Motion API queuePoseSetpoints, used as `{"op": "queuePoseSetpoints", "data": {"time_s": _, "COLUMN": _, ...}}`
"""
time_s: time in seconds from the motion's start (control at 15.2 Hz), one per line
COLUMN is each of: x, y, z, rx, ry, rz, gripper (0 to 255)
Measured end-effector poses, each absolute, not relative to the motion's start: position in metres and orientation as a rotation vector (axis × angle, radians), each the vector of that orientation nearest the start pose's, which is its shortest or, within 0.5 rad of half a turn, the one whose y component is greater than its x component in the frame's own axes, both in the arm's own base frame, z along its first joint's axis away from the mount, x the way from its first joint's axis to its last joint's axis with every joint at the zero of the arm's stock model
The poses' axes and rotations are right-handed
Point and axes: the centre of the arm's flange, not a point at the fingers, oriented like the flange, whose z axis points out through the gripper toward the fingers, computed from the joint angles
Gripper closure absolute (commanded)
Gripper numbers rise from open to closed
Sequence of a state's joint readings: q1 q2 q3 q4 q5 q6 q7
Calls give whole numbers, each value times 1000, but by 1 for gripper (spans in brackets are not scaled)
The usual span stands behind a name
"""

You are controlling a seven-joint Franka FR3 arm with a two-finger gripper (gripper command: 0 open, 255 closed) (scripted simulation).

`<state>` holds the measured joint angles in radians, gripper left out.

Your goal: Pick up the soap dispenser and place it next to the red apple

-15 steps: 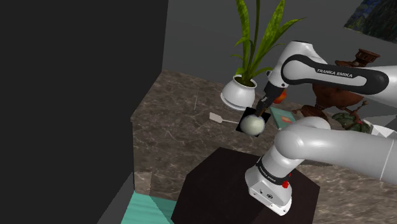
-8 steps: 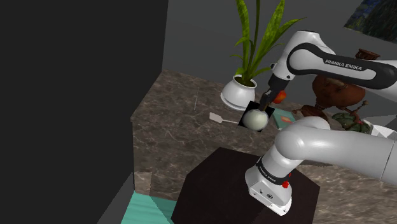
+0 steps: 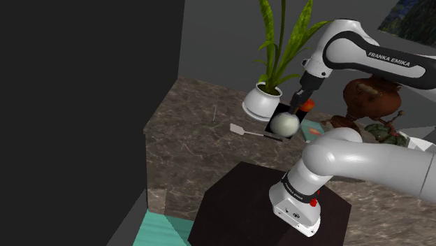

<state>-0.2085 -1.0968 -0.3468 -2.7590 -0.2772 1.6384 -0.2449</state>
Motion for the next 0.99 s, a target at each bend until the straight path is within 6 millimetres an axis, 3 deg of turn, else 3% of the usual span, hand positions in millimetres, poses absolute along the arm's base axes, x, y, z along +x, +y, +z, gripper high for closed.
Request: {"op": "queuePoseSetpoints", "data": {"time_s": 0.99, "x": 193, "y": -154, "z": 550, "rx": -3095, "ry": 146, "rz": 50, "gripper": 255}}
